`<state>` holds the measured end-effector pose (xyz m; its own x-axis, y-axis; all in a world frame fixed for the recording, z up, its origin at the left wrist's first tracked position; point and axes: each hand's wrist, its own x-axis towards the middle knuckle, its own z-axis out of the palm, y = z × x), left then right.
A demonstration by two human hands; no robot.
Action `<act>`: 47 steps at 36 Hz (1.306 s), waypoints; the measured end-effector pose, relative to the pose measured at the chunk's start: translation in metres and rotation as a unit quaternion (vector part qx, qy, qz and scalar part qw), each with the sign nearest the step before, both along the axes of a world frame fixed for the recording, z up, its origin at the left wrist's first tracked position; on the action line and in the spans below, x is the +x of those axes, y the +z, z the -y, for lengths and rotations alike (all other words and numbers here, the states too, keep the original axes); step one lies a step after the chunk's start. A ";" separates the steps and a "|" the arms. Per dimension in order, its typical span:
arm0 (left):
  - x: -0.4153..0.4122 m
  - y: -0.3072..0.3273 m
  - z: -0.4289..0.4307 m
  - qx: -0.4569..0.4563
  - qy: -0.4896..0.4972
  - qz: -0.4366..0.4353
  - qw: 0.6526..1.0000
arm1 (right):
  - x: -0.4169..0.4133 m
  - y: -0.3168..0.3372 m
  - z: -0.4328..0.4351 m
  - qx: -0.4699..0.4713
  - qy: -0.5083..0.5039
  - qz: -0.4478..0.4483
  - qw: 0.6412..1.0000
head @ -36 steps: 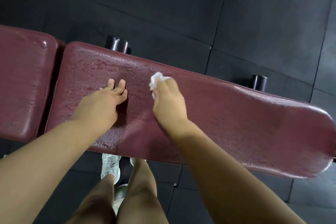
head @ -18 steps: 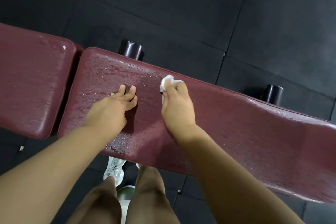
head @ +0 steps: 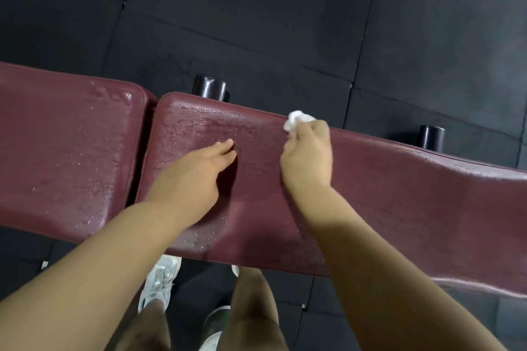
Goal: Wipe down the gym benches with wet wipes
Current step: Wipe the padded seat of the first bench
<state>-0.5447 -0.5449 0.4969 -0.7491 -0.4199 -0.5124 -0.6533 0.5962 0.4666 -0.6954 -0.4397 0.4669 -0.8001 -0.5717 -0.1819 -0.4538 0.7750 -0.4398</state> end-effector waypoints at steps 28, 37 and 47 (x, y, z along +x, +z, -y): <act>0.072 -0.009 0.046 -0.069 -0.064 -0.040 0.995 | 0.006 0.001 -0.020 0.017 -0.017 -0.071 0.997; 0.112 -0.023 0.020 -0.080 -0.155 -0.043 0.984 | 0.116 -0.023 -0.005 -0.024 0.085 -0.033 0.996; 0.096 -0.003 0.016 -0.062 -0.195 0.069 0.976 | 0.050 -0.003 -0.080 0.029 -0.196 -0.065 0.978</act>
